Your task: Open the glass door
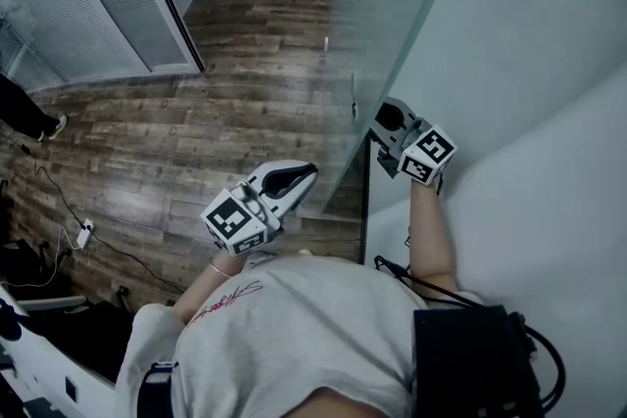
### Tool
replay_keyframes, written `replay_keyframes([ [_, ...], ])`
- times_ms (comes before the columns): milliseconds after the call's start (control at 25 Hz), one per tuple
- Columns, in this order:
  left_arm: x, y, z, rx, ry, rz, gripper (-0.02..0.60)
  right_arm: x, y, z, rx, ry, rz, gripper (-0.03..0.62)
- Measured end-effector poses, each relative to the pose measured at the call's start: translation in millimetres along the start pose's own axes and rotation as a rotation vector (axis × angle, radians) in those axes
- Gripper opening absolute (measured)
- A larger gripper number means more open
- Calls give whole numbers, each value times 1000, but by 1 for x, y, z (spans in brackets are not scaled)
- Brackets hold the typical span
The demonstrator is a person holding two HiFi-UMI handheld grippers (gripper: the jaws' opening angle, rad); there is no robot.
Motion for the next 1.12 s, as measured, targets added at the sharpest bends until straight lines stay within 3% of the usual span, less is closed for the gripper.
replay_keyframes([
  [320,-2,-7,2,-16,12,-2,35,-9,0,5,33,-28,29,83],
  [480,-4,-11,4,-32,21,-14,35,-13,1,0,-37,-70,32,83],
  [600,-9,-13,3,-49,30,-20,34,-18,-1,-1,-16,-103,66,83],
  [720,-11,-13,2,-50,25,-23,35,-27,-6,-4,25,-144,98,83],
  [920,-18,-14,-8,-61,10,-17,35,-42,-13,-17,-26,-220,67,28],
  [1120,-25,-12,-18,-71,-52,-31,35,-66,-2,-46,-2,-325,136,18],
])
Point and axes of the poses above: the fingertips, and each gripper's own axes: x forward along the fingers, z to its right, y out of its top, the point moved 7 cm from there along -x, backward along the fingers, and after that the axes turned 11 degrees about z, right-handed, at the moved point
